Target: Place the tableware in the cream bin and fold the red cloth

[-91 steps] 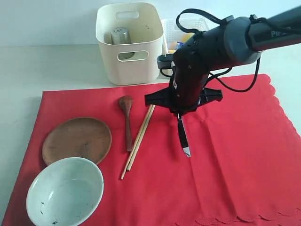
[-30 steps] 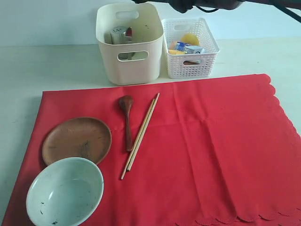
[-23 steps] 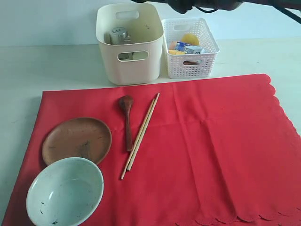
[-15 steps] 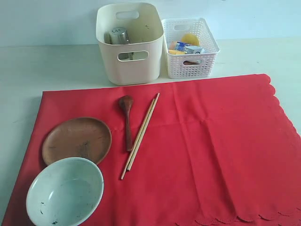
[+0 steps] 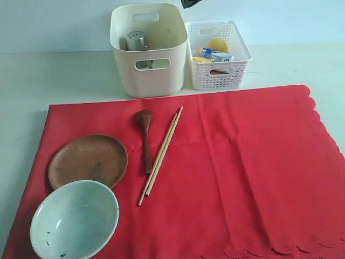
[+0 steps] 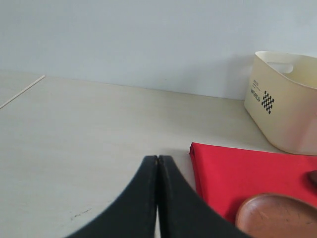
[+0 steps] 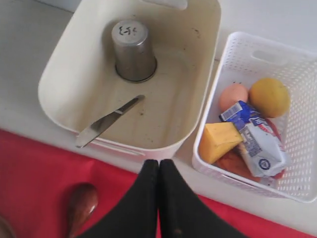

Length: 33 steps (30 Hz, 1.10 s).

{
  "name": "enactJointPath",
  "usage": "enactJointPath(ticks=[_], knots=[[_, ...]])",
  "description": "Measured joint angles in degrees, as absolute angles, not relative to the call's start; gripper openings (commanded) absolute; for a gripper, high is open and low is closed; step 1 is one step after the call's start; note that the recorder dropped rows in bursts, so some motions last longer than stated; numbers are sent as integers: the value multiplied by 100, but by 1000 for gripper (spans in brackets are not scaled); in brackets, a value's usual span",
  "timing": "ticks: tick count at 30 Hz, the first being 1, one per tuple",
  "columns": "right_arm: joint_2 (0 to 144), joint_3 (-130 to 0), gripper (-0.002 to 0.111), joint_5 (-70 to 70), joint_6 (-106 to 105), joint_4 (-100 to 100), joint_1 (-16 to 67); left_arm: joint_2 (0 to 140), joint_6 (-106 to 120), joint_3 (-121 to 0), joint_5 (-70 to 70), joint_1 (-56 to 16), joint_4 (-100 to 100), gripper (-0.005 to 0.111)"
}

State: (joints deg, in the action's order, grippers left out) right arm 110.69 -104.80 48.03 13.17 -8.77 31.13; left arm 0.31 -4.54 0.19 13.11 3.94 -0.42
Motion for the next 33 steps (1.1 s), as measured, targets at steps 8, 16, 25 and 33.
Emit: enactJointPath(ticks=[8,16,25,33], knots=[[11043,-10480,0,5003,335,185,3123,31,-454,19,1311,394,-42,2],[11043,-10480,0,5266,-91,497,3325,31,-454,19,1311,394,-42,2],[11043,-9882,0,5207,-241,534,4222,31,-454,19,1311,394,-42,2],[11043,-9056,0,5154,-310,542,4847,31,-454,19,1311,394,-42,2]])
